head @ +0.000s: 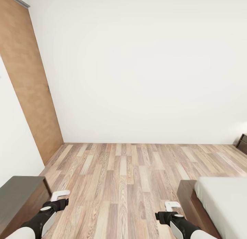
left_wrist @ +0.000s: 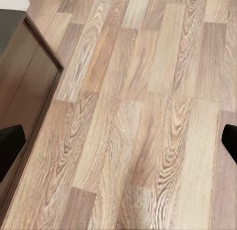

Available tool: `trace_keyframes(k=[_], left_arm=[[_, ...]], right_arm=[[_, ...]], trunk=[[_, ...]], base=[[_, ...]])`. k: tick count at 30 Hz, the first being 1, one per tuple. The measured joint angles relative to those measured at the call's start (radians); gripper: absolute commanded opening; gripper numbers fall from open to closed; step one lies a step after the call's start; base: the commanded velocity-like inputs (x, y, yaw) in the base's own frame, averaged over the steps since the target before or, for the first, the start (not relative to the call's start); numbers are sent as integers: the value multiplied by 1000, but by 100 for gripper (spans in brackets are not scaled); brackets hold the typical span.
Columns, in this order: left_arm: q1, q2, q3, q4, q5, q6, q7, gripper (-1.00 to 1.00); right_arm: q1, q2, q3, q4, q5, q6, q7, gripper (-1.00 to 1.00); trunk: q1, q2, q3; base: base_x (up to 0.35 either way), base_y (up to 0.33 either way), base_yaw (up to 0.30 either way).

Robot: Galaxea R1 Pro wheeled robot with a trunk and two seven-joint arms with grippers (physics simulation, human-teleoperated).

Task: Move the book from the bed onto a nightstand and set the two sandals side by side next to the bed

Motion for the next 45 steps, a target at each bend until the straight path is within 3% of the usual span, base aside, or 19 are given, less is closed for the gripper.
trace_keyframes(k=[15, 22, 28, 37, 45], left_arm=[[0, -9, -3, 2, -2, 0, 0, 100], [0, -28, -28, 2, -3, 6, 1, 100], [7, -69, -37, 52, -4, 3, 5, 100], [65, -93, -40, 112, -2, 1, 2, 100], [132, -118, -38, 135, 0, 1, 0, 100]], right_arm=[[2, -1, -1, 0, 0, 0, 0, 100], [4, -1, -2, 10, -2, 0, -5, 100], [37, 4, -2, 79, -4, -1, -8, 100], [92, 39, -3, 115, -6, -1, -10, 100], [131, 47, -6, 121, -7, -15, -11, 100]], trunk=[[0, 0, -1], [0, 0, -1], [0, 0, -2], [0, 0, -2], [0, 0, -2]], base=[[340, 0, 0], [319, 0, 0], [263, 0, 0], [221, 0, 0], [224, 0, 0]])
